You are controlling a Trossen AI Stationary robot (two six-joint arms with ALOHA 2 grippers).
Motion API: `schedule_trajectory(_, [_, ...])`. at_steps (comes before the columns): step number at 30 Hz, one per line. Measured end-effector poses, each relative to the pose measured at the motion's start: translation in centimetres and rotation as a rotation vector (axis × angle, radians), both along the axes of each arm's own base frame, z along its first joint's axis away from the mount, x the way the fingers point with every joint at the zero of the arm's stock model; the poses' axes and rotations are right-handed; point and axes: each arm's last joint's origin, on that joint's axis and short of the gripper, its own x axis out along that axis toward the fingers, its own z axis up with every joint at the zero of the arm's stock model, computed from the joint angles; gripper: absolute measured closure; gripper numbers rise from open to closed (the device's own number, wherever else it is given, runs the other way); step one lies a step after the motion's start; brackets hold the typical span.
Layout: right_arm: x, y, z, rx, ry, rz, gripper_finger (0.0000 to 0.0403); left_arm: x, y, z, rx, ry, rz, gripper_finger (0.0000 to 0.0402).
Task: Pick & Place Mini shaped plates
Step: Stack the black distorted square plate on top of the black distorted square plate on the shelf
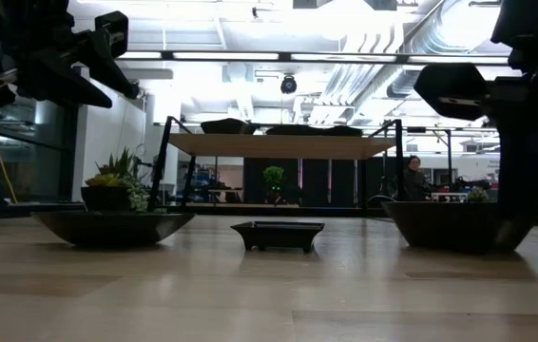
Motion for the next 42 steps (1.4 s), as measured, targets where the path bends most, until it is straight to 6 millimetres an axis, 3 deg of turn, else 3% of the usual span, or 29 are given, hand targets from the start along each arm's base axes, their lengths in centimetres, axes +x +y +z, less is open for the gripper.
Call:
schedule_trajectory(5, [0.3,0.1,0.6,-0.021,-0.02,-0.004,0.04,0.0,0.0,0.0,0.001,0.0,0.0,0.0266])
schedule_trajectory(14, [2.8,-0.6,5.1,-0.124,-0.016,0.027,0.0401,0.0,0.0,0.0,0.002,0.0,-0.001,0.0266])
schedule_trajectory(31, [7.7,-5.4,12.1,-0.178,-0.056,0.128,0.0402,-0.1,0.0,-0.2,0.005,0.022,0.002,0.0266])
schedule_trajectory(42, [10.6,-9.6,15.8,-0.021,-0.217,-0.038,0.0403,-0.1,0.0,-0.2,-0.013,0.021,0.012,0.0266])
